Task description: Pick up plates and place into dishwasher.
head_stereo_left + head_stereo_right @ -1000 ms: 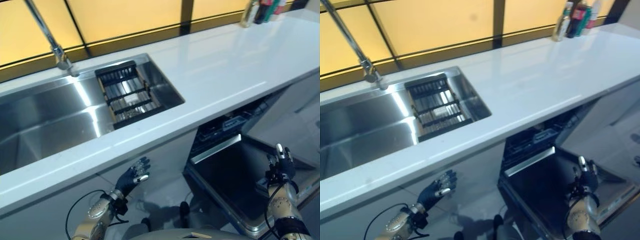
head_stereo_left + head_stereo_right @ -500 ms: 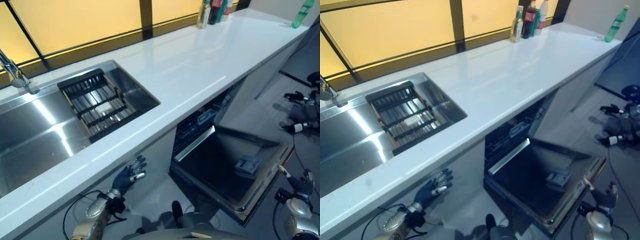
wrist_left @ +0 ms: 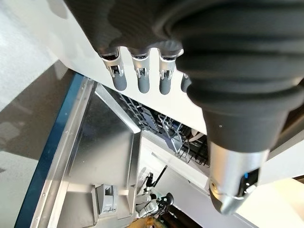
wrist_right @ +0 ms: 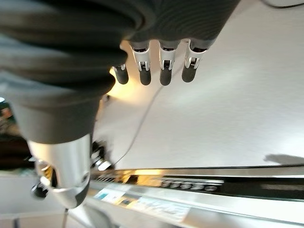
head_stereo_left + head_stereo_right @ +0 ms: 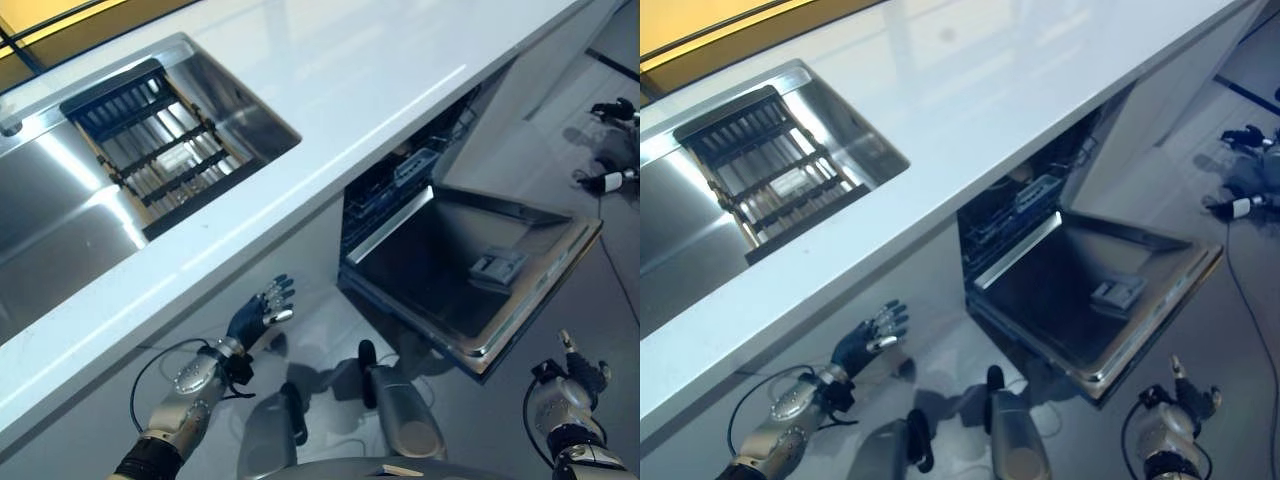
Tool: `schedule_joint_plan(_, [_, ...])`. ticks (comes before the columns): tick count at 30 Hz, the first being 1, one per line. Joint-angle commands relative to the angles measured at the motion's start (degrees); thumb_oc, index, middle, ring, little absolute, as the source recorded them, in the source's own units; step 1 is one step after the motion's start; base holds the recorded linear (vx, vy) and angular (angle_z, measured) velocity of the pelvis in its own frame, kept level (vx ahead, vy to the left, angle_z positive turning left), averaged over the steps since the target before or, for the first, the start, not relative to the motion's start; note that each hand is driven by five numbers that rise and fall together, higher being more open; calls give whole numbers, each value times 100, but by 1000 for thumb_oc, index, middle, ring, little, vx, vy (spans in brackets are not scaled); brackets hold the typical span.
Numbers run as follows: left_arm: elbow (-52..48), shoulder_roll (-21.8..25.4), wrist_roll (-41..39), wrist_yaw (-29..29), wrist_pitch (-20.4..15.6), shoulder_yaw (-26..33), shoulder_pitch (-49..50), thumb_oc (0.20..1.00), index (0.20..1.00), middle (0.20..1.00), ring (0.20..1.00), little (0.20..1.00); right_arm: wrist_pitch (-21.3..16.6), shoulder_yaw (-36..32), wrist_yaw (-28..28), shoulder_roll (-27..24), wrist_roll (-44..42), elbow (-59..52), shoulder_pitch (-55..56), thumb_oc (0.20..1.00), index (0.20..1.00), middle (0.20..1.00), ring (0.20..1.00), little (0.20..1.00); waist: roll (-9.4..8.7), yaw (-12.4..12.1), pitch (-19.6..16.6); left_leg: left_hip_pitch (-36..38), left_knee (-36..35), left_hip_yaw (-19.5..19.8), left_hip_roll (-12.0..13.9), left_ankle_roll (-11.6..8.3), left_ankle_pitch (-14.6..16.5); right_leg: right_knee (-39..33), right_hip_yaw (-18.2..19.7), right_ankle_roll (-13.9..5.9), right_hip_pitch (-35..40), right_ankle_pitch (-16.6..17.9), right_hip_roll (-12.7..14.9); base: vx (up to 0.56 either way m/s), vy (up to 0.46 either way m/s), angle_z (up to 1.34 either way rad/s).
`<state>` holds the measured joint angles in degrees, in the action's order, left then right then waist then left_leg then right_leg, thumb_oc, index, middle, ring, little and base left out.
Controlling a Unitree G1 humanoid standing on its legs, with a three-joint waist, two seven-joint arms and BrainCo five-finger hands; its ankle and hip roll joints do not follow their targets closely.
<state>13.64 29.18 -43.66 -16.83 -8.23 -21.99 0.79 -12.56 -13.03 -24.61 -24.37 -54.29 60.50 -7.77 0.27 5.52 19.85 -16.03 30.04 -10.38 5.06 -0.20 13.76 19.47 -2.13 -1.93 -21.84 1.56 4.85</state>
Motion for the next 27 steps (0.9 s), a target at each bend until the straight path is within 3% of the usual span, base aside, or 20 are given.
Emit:
schedule_joint_plan(1, [-635,222,-340,34,-376,-153,77,1000,1000,1000,1000,1000,-251,-179,555,-163,-1032,490,-151,1000,1000,1000,1000,1000,112,-68,122,-487,420,-110,-472,772,123,488,29,-126,-121,-51,190,-121,7,23])
schedule_joint_plan(7, [-652,336,-379,203,-514,-356,-84,1000,1000,1000,1000,1000,-14,-392,1333,-427,-2156,1117,-575,1000,1000,1000,1000,1000,323,-108,365,-891,759,-96,-500,725,183,859,-60,-29,-469,-198,220,-75,11,12])
schedule_joint_plan(14, [-581,431,-462,261,-616,-418,-42,1000,1000,1000,1000,1000,166,-453,2992,-663,-3436,1197,-623,1000,1000,1000,1000,1000,507,-37,475,-1215,1137,-99,-580,696,304,1304,-80,123,-801,-443,202,3,4,2])
schedule_joint_plan(17, [-591,458,-496,273,-644,-448,-59,1000,1000,1000,1000,1000,234,-500,3052,-843,-3429,1268,-700,1000,1000,1000,1000,1000,603,-7,509,-1357,1229,-100,-590,672,305,1397,-93,149,-940,-482,208,-9,-16,-5])
schedule_joint_plan(24, [-592,571,-758,306,-760,-585,-155,1000,1000,1000,1000,1000,454,-476,2482,-1514,-2865,1543,-1145,1000,1000,1000,1000,1000,883,65,601,-1696,1415,-147,-567,606,280,1592,-129,231,-1263,-597,214,-19,-3,-6])
schedule_joint_plan(27, [-570,559,-775,321,-775,-632,-186,1000,1000,1000,1000,1000,526,-507,2586,-1687,-2929,1621,-1224,1000,1000,1000,1000,1000,968,106,627,-1809,1536,-130,-573,595,310,1749,-131,276,-1377,-689,203,6,1,-5])
